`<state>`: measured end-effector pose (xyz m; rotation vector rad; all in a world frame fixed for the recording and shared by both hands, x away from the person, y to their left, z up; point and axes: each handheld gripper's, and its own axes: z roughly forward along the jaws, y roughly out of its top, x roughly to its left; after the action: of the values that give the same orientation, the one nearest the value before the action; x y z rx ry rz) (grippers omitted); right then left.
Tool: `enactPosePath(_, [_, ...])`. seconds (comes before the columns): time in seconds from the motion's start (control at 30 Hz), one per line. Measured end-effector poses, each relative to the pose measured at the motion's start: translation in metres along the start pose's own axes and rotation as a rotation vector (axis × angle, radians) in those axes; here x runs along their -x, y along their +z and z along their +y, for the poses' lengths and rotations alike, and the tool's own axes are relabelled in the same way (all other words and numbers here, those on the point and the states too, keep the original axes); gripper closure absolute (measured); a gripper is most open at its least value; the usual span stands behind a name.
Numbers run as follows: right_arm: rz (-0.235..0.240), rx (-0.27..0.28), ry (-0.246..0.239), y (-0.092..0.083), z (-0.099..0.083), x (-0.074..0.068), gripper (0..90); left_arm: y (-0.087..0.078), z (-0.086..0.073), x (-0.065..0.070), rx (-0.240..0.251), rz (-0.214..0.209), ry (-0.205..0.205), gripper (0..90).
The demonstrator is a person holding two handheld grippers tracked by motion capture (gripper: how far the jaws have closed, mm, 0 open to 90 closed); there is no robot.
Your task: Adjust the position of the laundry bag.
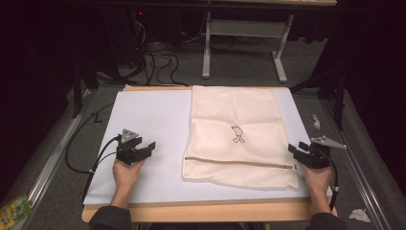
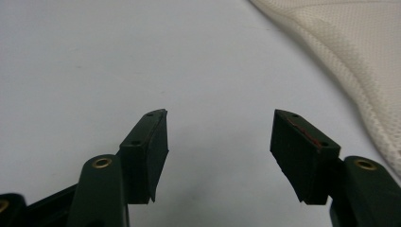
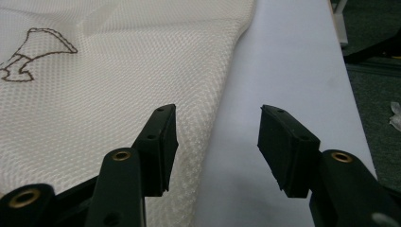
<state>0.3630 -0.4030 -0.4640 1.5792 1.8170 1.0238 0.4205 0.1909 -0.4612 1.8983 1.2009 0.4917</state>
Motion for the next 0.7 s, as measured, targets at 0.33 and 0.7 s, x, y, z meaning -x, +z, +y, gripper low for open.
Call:
enactPosePath(0.33, [0.031, -0.084, 0.004, -0.003, 0.012, -0.007, 46.7, 0.011, 0.014, 0.026, -0.045, -0.074, 0.014, 36.4])
enactPosePath(0.7, [0.045, -0.186, -0.002, 0.004, 0.02, -0.017, 44.1, 0.033, 0.028, 0.062, -0.144, -0.142, 0.044, 32.7])
